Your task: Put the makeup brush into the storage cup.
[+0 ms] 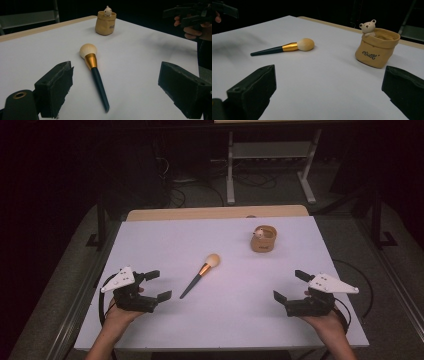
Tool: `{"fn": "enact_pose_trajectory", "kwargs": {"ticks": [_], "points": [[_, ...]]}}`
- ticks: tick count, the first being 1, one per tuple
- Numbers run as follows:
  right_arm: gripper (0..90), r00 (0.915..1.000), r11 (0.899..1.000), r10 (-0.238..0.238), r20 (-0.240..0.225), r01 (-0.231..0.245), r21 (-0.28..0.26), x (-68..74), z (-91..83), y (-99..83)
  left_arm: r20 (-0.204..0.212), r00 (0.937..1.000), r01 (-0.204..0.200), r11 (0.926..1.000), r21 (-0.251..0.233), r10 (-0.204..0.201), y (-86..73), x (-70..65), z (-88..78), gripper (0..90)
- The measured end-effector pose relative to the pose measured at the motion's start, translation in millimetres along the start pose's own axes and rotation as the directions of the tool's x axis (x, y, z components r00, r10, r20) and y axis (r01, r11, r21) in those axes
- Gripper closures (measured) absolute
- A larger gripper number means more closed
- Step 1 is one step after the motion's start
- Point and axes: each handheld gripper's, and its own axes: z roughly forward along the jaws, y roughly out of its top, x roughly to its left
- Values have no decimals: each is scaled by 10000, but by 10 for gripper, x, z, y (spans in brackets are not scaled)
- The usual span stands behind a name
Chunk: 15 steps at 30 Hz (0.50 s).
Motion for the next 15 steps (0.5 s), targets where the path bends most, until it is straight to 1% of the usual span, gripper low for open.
{"fn": "enact_pose_trajectory", "kwargs": {"ticks": [2, 4, 6, 8, 12, 15], "points": [[0, 10000, 10000, -27, -6, 27, -58, 0, -4, 4, 41, 10000, -39, 10000, -6, 39, 19, -2, 8, 111], [0, 10000, 10000, 5, -4, -5, -65, 6, -7, 4, 105, 9999, 5, 10000, -36, -5, 33, -3, 23, 105], [0, 10000, 10000, 52, -29, -52, -47, 13, -1, 1, 179, 9998, -74, 10000, -23, 75, 48, 3, 49, 101], [0, 10000, 10000, -18, -22, 18, -6, 8, 6, -5, 239, 9996, -115, 9999, 17, 115, 63, 10, 75, 99], [0, 10000, 10000, 1, 23, -1, 4, 13, 0, -8, 222, 9996, -184, 9998, 33, 183, 89, 10, 116, 98], [0, 10000, 10000, 7, 31, -7, 13, 16, -1, -5, 235, 9996, -149, 9999, 51, 148, 95, 14, 127, 99]]}}
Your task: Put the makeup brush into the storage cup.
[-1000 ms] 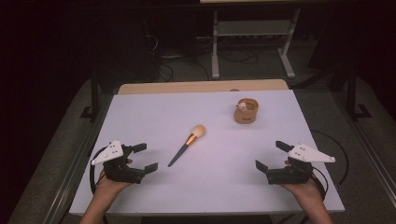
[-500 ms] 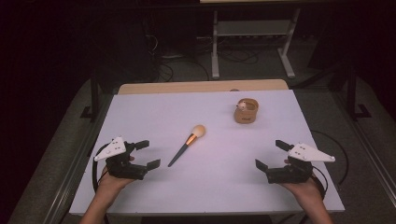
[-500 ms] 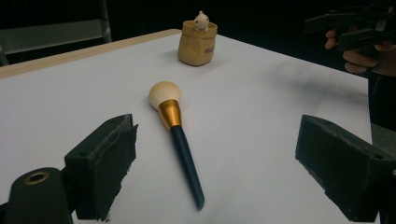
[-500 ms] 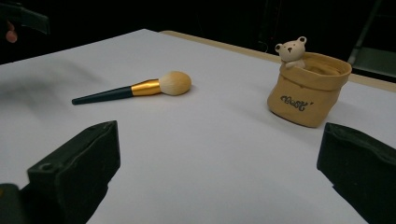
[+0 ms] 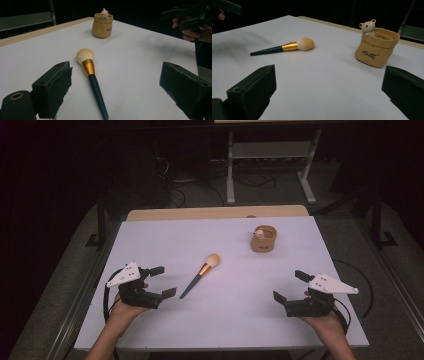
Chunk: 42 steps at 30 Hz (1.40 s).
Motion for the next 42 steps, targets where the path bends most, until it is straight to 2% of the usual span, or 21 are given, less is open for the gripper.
{"fn": "enact_pose_trajectory", "kwargs": {"ticks": [6, 14, 15, 18, 42], "points": [[0, 10000, 10000, -61, -19, 61, 10, -10, 7, -4, -48, 9999, 120, 9999, -9, -120, 16, 3, 4, 99], [0, 10000, 10000, 2, -42, -2, -22, -10, 8, 4, -76, 9999, 94, 9999, -41, -94, 81, 25, 37, 99], [0, 10000, 10000, -16, -39, 16, -26, -13, 11, 3, -91, 10000, -12, 10000, 31, 12, 89, 34, 39, 99], [0, 10000, 10000, -10, -20, 10, 0, -16, 13, 1, -70, 9999, 131, 9999, -93, -131, 103, 35, 54, 99], [0, 9999, 9999, 144, -23, -144, -87, -16, 2, 11, -36, 9997, -252, 9997, -27, 251, 289, 84, 226, 102]]}}
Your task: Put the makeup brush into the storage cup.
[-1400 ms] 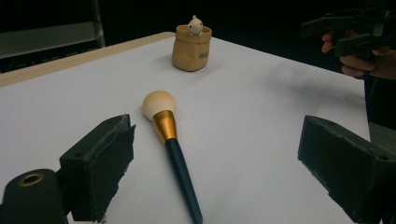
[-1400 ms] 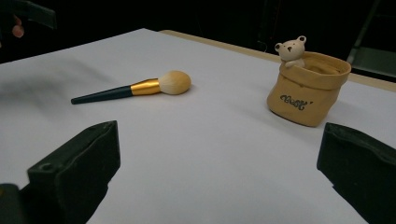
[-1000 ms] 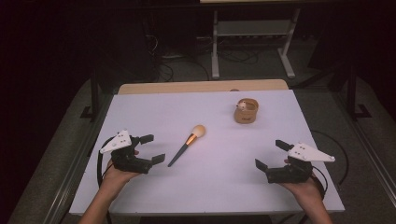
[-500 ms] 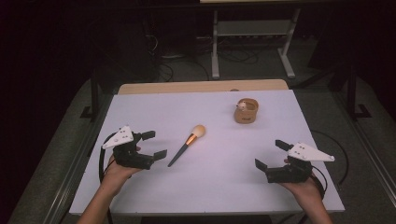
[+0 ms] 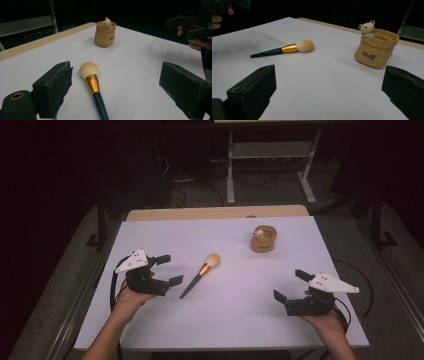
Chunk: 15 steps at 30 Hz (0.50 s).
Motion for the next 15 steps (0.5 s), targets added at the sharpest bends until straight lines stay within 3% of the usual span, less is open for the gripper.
{"fn": "enact_pose_trajectory", "kwargs": {"ticks": [15], "points": [[0, 10000, 10000, -60, 14, 60, -54, -5, -6, 5, 111, 9999, -74, 9996, 284, 71, 104, 52, 188, 102]]}}
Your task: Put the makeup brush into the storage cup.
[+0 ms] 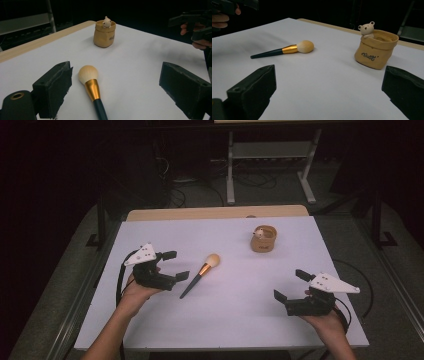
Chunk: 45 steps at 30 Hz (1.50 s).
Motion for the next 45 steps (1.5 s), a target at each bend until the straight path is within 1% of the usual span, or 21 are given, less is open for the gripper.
{"fn": "enact_pose_trajectory", "kwargs": {"ticks": [2, 5, 7, 13, 14, 18, 29, 31, 34, 37, 39, 41, 42, 45], "points": [[0, 10000, 10000, 17, -20, -17, -9, 2, 3, 2, -9, 10000, 51, 10000, -36, -51, 16, 7, 26, 102], [0, 10000, 10000, -3, -24, 3, -1, 3, 7, 3, 2, 10000, -71, 10000, -11, 71, 40, 27, 56, 103], [0, 10000, 10000, -15, 0, 15, -12, 2, 7, 0, -7, 10000, 10, 10000, -28, -10, 45, 34, 75, 103], [0, 10000, 10000, -11, 8, 11, -9, 3, 6, 0, 29, 10000, 0, 10000, 42, 0, 58, 54, 124, 103], [0, 10000, 10000, -19, 8, 19, -1, 4, 5, 0, 30, 10000, -61, 9999, 87, 60, 71, 62, 138, 103], [0, 10000, 10000, -31, -6, 31, -12, 3, 11, 0, 62, 9999, -100, 9999, 115, 99, 104, 73, 175, 103], [0, 10000, 10000, 62, -8, -62, 12, 6, 12, -5, 168, 9997, -176, 9996, 202, 173, 145, 63, 321, 104], [0, 10000, 10000, -25, -1, 25, -13, 1, 13, -3, 181, 9996, -198, 9995, 233, 194, 158, 66, 352, 104], [0, 10000, 10000, 28, -2, -28, -16, 1, 18, -1, 190, 9997, -153, 9995, 289, 147, 167, 68, 386, 105], [0, 9999, 9999, 106, -25, -106, 8, 7, 18, -2, 208, 9996, -202, 9992, 347, 195, 177, 77, 417, 105], [0, 10000, 10000, 44, -14, -44, -15, 4, 19, -2, 186, 9996, -220, 9991, 371, 213, 187, 81, 436, 105], [0, 10000, 10000, 18, -4, -18, -16, -2, 17, -2, 171, 9997, -183, 9990, 415, 176, 197, 87, 451, 105], [0, 9999, 9999, 112, -3, -112, -13, 0, 15, -1, 182, 9997, -180, 9989, 422, 172, 199, 91, 462, 105], [0, 9999, 9999, 117, 27, -117, -20, -5, 12, -1, 184, 9997, -166, 9987, 479, 157, 211, 102, 491, 105]]}}
